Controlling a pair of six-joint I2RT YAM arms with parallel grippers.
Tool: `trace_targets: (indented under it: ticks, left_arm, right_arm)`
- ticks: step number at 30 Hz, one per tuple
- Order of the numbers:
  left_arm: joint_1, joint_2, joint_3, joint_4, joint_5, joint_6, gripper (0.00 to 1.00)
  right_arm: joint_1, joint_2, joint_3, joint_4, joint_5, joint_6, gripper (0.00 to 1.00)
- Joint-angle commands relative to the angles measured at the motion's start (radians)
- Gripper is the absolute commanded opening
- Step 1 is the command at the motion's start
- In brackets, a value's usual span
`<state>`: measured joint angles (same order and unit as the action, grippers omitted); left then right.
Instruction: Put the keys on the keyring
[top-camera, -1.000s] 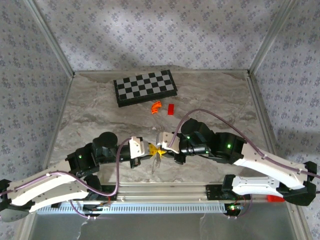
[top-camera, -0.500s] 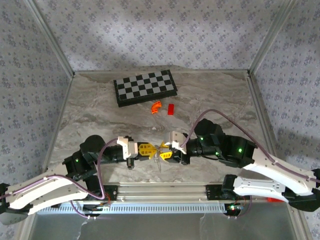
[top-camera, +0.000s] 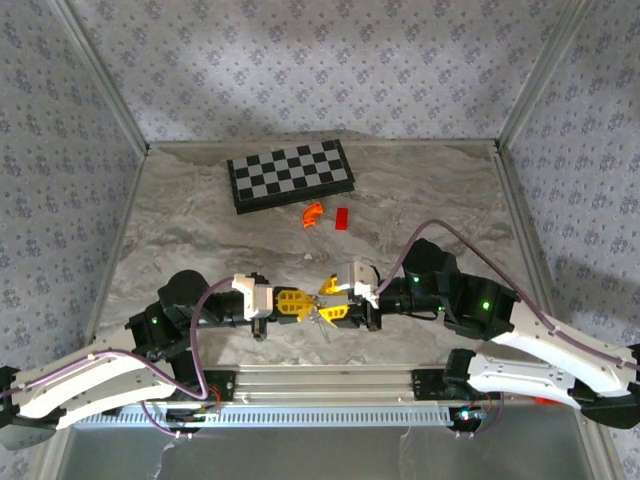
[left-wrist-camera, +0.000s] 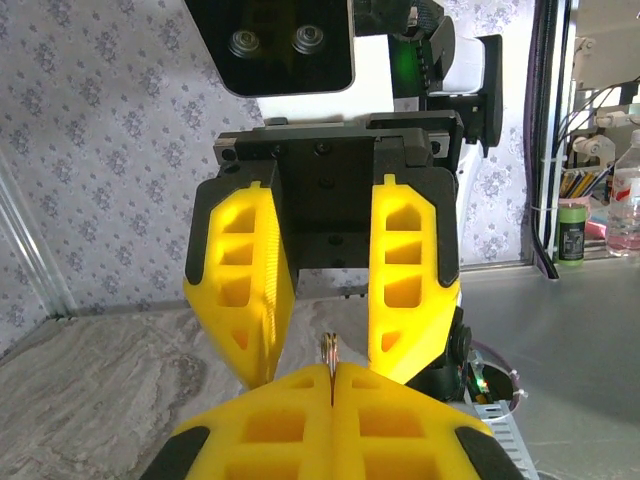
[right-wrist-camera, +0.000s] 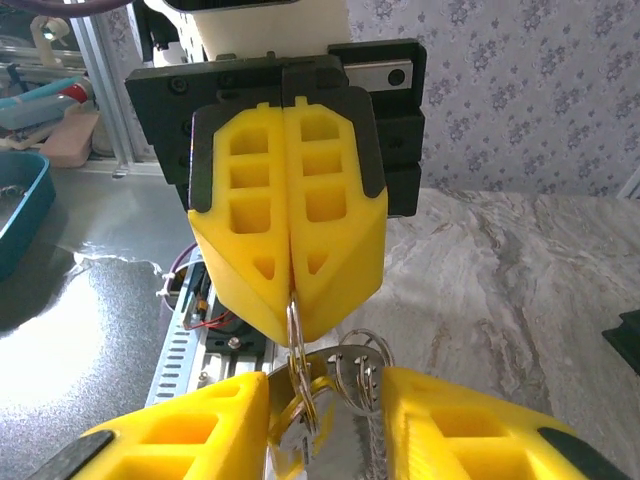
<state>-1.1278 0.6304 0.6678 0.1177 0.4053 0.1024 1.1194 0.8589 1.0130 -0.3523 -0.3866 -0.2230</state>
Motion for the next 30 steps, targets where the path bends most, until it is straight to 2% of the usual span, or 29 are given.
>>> trace_targets:
  ticks: [1, 6, 12, 16, 19, 21, 25, 30]
  left_arm:
    - [-0.001, -0.006, 0.01, 0.054, 0.028, -0.013, 0.0]
    - [-0.001, -0.01, 0.008, 0.05, 0.024, -0.013, 0.0]
    - [0.0, -0.011, 0.016, 0.026, 0.01, -0.003, 0.0]
    - [-0.001, -0.013, 0.043, -0.094, -0.065, 0.045, 0.0]
    - [-0.001, -0.008, 0.067, -0.227, -0.175, 0.109, 0.1]
    - [-0.001, 0.001, 0.074, -0.287, -0.222, 0.132, 0.12]
    - [-0.001, 0.027, 0.098, -0.343, -0.241, 0.147, 0.12]
    - [-0.001, 0.037, 0.093, -0.338, -0.236, 0.146, 0.12]
  right_arm:
    - [-0.007, -0.002, -0.011, 0.05, -0.037, 0.02, 0.3]
    - [-0.007, -0.004, -0.014, 0.053, -0.044, 0.02, 0.18]
    - [-0.009, -0.002, -0.02, 0.05, -0.032, 0.018, 0.0]
    - [-0.007, -0.003, -0.003, 0.009, 0.008, 0.001, 0.0]
    - [-0.001, 0.018, 0.029, -0.056, 0.059, -0.014, 0.0]
    - [0.01, 0.047, 0.058, -0.121, 0.095, -0.039, 0.0]
    - [0.034, 0.099, 0.104, -0.205, 0.138, -0.067, 0.0]
    - [0.044, 0.142, 0.137, -0.244, 0.163, -0.082, 0.0]
